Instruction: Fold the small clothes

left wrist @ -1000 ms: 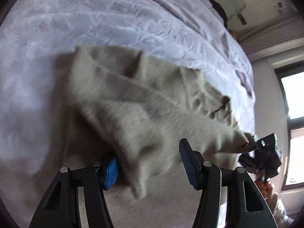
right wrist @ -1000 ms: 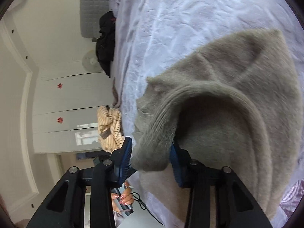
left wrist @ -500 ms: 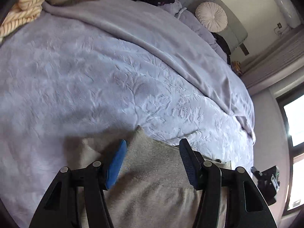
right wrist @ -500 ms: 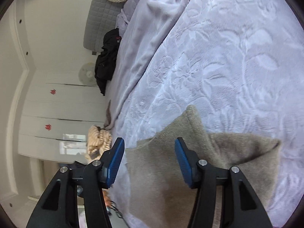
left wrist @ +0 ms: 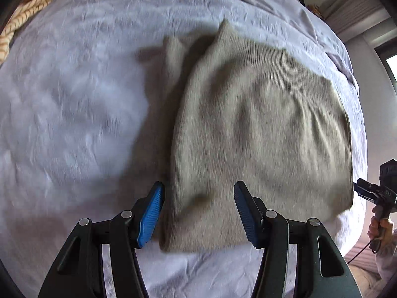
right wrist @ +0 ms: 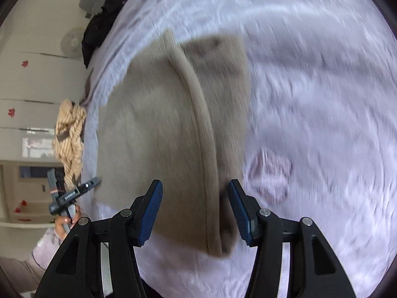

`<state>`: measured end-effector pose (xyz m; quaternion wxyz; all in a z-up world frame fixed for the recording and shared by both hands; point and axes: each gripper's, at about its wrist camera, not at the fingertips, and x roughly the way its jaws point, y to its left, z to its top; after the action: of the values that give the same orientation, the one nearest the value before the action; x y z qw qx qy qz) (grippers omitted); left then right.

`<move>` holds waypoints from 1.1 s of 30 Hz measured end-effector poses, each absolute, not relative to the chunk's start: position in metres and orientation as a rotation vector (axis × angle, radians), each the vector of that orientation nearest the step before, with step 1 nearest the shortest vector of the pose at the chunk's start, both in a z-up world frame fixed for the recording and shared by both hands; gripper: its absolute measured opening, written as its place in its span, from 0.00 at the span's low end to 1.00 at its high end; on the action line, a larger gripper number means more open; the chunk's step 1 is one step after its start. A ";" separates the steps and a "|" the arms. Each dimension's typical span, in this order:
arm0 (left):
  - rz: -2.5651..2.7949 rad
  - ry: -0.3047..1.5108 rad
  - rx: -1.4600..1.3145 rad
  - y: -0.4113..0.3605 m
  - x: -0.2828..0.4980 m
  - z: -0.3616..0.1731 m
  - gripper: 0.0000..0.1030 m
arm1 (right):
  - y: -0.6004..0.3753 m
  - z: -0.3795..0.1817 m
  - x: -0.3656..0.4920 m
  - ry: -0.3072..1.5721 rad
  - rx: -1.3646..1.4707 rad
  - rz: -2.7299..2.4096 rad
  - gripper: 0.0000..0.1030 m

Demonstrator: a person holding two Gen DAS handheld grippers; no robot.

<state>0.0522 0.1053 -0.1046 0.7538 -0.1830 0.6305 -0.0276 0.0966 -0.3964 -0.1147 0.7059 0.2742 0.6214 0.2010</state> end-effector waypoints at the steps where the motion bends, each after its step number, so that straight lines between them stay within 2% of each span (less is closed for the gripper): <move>1: -0.069 1.380 -0.397 0.104 0.047 -0.107 0.57 | -0.394 -0.120 0.089 1.399 0.606 0.459 0.57; 5: -0.093 1.383 -0.396 0.101 0.035 -0.114 0.56 | -0.387 -0.131 0.072 1.425 0.605 0.484 0.57; 6: -0.094 1.379 -0.404 0.102 0.035 -0.114 0.56 | -0.386 -0.131 0.073 1.430 0.603 0.483 0.52; 7: -0.100 1.370 -0.416 0.104 0.033 -0.113 0.51 | -0.385 -0.132 0.072 1.437 0.596 0.483 0.34; 8: -0.116 1.355 -0.433 0.105 0.033 -0.111 0.33 | -0.383 -0.130 0.073 1.443 0.584 0.480 0.19; 9: -0.140 1.349 -0.446 0.108 0.032 -0.108 0.24 | -0.382 -0.126 0.073 1.446 0.555 0.479 0.06; 10: -0.160 1.352 -0.451 0.110 0.031 -0.106 0.11 | -0.380 -0.122 0.073 1.441 0.539 0.488 0.06; 11: -0.177 1.357 -0.442 0.110 0.029 -0.104 0.07 | -0.378 -0.115 0.072 1.434 0.505 0.507 0.06; 16: -0.179 1.420 -0.341 0.116 0.009 -0.122 0.07 | -0.369 -0.119 0.069 1.490 0.316 0.489 0.06; 20: -0.145 1.389 -0.438 0.126 -0.003 -0.130 0.07 | -0.374 -0.143 0.066 1.529 0.363 0.441 0.05; 27: -0.052 1.379 -0.331 0.105 -0.006 -0.109 0.08 | -0.391 -0.130 0.066 1.527 0.401 0.408 0.07; 28: -0.037 1.377 -0.314 0.103 -0.006 -0.106 0.14 | -0.392 -0.127 0.066 1.529 0.402 0.394 0.07; 29: -0.022 1.381 -0.305 0.100 -0.008 -0.104 0.44 | -0.390 -0.126 0.065 1.530 0.404 0.384 0.07; 31: 0.009 1.382 -0.297 0.099 -0.011 -0.099 0.81 | -0.393 -0.120 0.063 1.533 0.394 0.359 0.08; 33: 0.023 1.369 -0.290 0.097 -0.014 -0.091 0.81 | -0.396 -0.112 0.061 1.532 0.355 0.328 0.12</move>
<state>-0.0144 0.0969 -0.0910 0.7651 -0.1335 0.6298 0.0107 0.0611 -0.3956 -0.1119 0.6945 0.1593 0.6861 0.1469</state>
